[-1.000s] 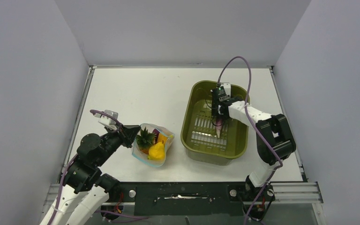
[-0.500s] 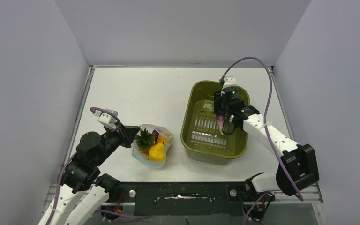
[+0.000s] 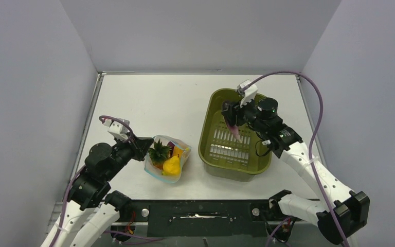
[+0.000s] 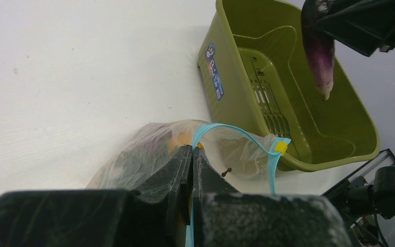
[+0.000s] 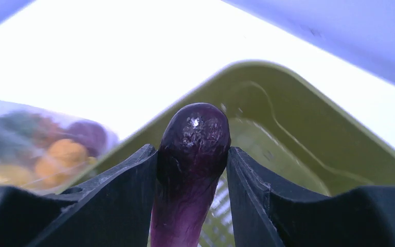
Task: Place the food in the zip-top bag and seal the zipper
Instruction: Place the fake vegetable in the zipper food storage bag.
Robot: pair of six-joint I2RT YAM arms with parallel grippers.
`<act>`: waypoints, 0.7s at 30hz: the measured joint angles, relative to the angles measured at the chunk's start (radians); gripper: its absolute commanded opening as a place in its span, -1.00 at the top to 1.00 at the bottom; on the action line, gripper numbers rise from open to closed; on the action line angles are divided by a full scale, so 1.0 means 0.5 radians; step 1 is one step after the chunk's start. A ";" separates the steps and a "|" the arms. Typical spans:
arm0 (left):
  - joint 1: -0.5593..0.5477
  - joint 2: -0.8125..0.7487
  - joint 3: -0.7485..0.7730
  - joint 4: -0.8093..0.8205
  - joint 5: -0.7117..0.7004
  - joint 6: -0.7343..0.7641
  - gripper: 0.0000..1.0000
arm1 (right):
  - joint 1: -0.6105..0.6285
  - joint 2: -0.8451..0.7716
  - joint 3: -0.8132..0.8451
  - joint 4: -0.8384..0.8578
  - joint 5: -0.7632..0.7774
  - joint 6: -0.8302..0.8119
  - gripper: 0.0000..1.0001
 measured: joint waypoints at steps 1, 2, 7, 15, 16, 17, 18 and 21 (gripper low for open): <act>0.000 0.011 0.002 0.000 0.002 -0.002 1.00 | 0.022 -0.037 -0.005 0.034 -0.075 -0.027 0.56; 0.000 0.021 0.006 0.001 0.002 -0.006 1.00 | 0.047 -0.078 -0.014 0.080 -0.150 -0.053 0.56; 0.000 0.042 0.012 0.002 0.005 -0.014 1.00 | 0.165 -0.242 -0.050 0.378 -0.536 -0.121 0.55; 0.000 0.001 0.012 0.013 0.044 -0.045 1.00 | 0.488 -0.198 -0.026 0.678 -1.025 -0.369 0.48; 0.000 -0.003 0.012 0.014 0.050 -0.050 1.00 | 0.546 -0.173 -0.018 0.697 -1.064 -0.410 0.48; 0.000 -0.005 0.012 0.016 0.053 -0.051 1.00 | 0.602 -0.146 -0.004 0.709 -1.094 -0.448 0.48; 0.000 -0.005 0.012 0.015 0.055 -0.053 1.00 | 0.658 -0.111 0.015 0.716 -1.117 -0.488 0.48; 0.000 -0.007 0.012 0.015 0.057 -0.060 1.00 | 0.793 -0.001 0.076 0.739 -1.197 -0.603 0.48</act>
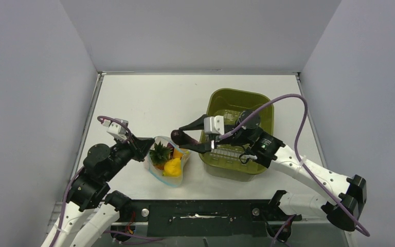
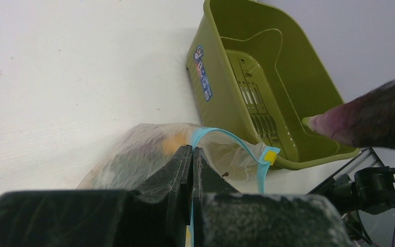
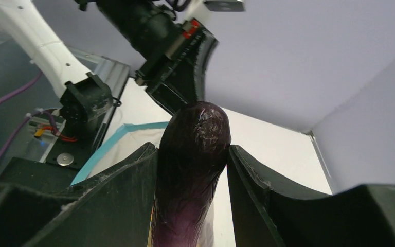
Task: Place the food in the zip-top bag and seal the zipper
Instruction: Place the fake vegetable in the zipper food storage bag.
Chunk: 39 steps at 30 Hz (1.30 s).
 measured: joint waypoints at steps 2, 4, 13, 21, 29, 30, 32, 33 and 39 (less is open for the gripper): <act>0.000 0.000 -0.001 0.000 0.008 -0.007 1.00 | 0.076 0.078 0.027 0.031 -0.054 -0.059 0.48; 0.000 -0.002 -0.001 0.000 0.021 -0.011 1.00 | 0.134 0.160 0.059 0.063 -0.106 -0.100 0.48; 0.000 -0.047 -0.003 0.000 0.043 -0.024 1.00 | 0.319 0.428 0.159 0.231 -0.289 -0.185 0.47; 0.000 -0.056 -0.018 0.003 0.052 -0.026 1.00 | 0.434 0.563 0.237 0.278 -0.367 -0.257 0.47; 0.000 -0.069 -0.029 0.014 0.078 -0.042 1.00 | 0.449 0.671 0.242 0.317 -0.418 -0.370 0.46; 0.000 -0.069 -0.029 0.014 0.088 -0.044 1.00 | 0.449 0.690 0.242 0.313 -0.420 -0.397 0.46; 0.000 -0.068 -0.029 0.013 0.101 -0.043 1.00 | 0.447 0.726 0.243 0.274 -0.420 -0.463 0.46; 0.001 -0.068 -0.030 0.004 0.103 -0.042 1.00 | 0.446 0.737 0.246 0.253 -0.424 -0.495 0.46; 0.002 -0.079 -0.033 -0.006 0.107 -0.037 1.00 | 0.427 0.746 0.272 -0.030 -0.394 -0.780 0.46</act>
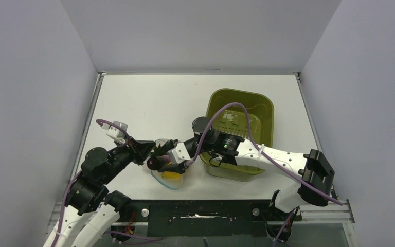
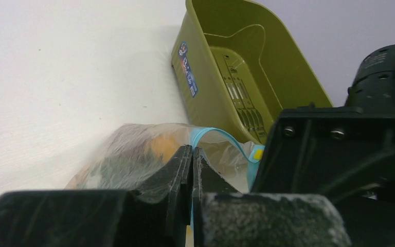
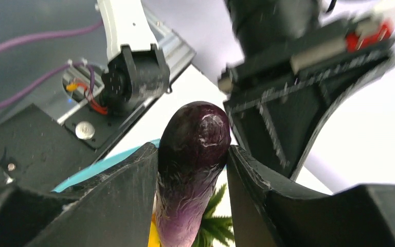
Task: Place the food in the zip-top bag and seal the zipper
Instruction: Place the fake vegetable in the zipper food storage bag.
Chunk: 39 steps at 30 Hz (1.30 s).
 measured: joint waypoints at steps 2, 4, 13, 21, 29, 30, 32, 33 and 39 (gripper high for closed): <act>0.000 -0.021 0.000 0.000 0.018 0.000 1.00 | -0.015 0.000 -0.002 -0.132 0.053 -0.089 0.52; 0.000 -0.037 0.000 0.000 0.027 0.001 1.00 | -0.031 0.000 -0.002 -0.266 0.119 -0.179 0.60; -0.001 -0.043 0.000 0.000 0.051 0.002 1.00 | -0.046 0.000 -0.002 -0.681 0.421 -0.465 0.48; -0.002 -0.042 -0.006 0.004 0.072 0.002 1.00 | -0.031 0.000 0.000 -0.818 0.581 -0.558 -0.01; -0.002 -0.042 -0.036 0.051 0.096 0.011 1.00 | -0.022 -0.098 0.024 -0.938 0.552 -0.458 -0.39; -0.001 -0.041 -0.036 0.053 0.100 0.016 1.00 | -0.022 -0.121 0.038 -0.958 0.541 -0.452 -0.39; -0.002 -0.040 -0.036 0.053 0.105 0.025 1.00 | -0.023 -0.165 0.069 -0.995 0.523 -0.437 -0.39; -0.002 -0.040 -0.036 0.055 0.107 0.028 1.00 | -0.023 -0.182 0.082 -1.012 0.518 -0.435 -0.37; -0.002 -0.040 -0.038 0.070 0.134 0.044 1.00 | -0.037 -0.275 0.144 -1.160 0.569 -0.430 -0.04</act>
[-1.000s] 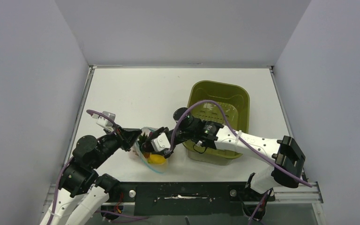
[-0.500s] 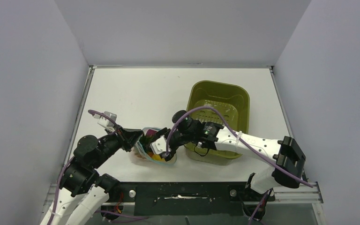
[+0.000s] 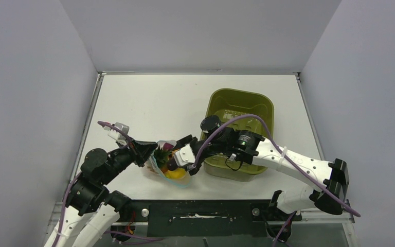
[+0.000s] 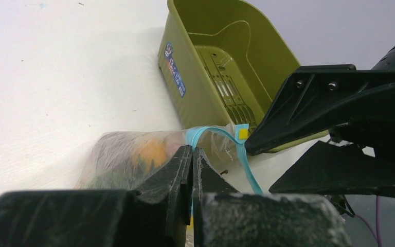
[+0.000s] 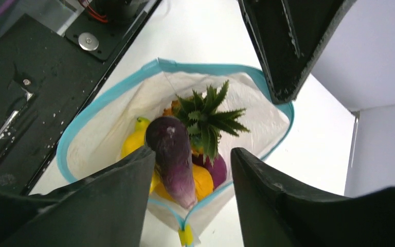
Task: Place the food in the zip-top bag and seal the zipper
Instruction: Place the fake vegetable in the zipper food storage bag.
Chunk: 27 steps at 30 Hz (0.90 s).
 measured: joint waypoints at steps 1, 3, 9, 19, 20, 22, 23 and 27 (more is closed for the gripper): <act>0.000 -0.002 0.000 0.001 0.005 0.008 1.00 | -0.004 -0.014 0.010 -0.036 0.030 -0.002 0.01; 0.000 -0.011 -0.002 0.002 0.005 0.024 1.00 | -0.018 -0.047 0.026 -0.107 0.093 -0.016 0.04; 0.000 -0.038 -0.022 0.017 0.011 0.031 1.00 | -0.058 -0.114 0.039 -0.323 0.240 -0.050 -0.09; 0.000 -0.041 -0.059 0.082 0.036 0.029 1.00 | -0.066 -0.200 -0.006 -0.478 0.402 -0.066 -0.05; 0.000 -0.041 -0.059 0.086 0.041 0.029 1.00 | -0.068 -0.200 -0.019 -0.475 0.414 -0.072 -0.04; 0.000 -0.041 -0.059 0.086 0.047 0.029 1.00 | -0.082 -0.198 -0.054 -0.465 0.427 -0.083 0.00; 0.000 -0.041 -0.059 0.086 0.050 0.029 1.00 | -0.092 -0.198 -0.070 -0.462 0.428 -0.087 0.01; 0.000 -0.041 -0.060 0.086 0.055 0.029 1.00 | -0.147 -0.192 -0.108 -0.418 0.418 -0.106 0.06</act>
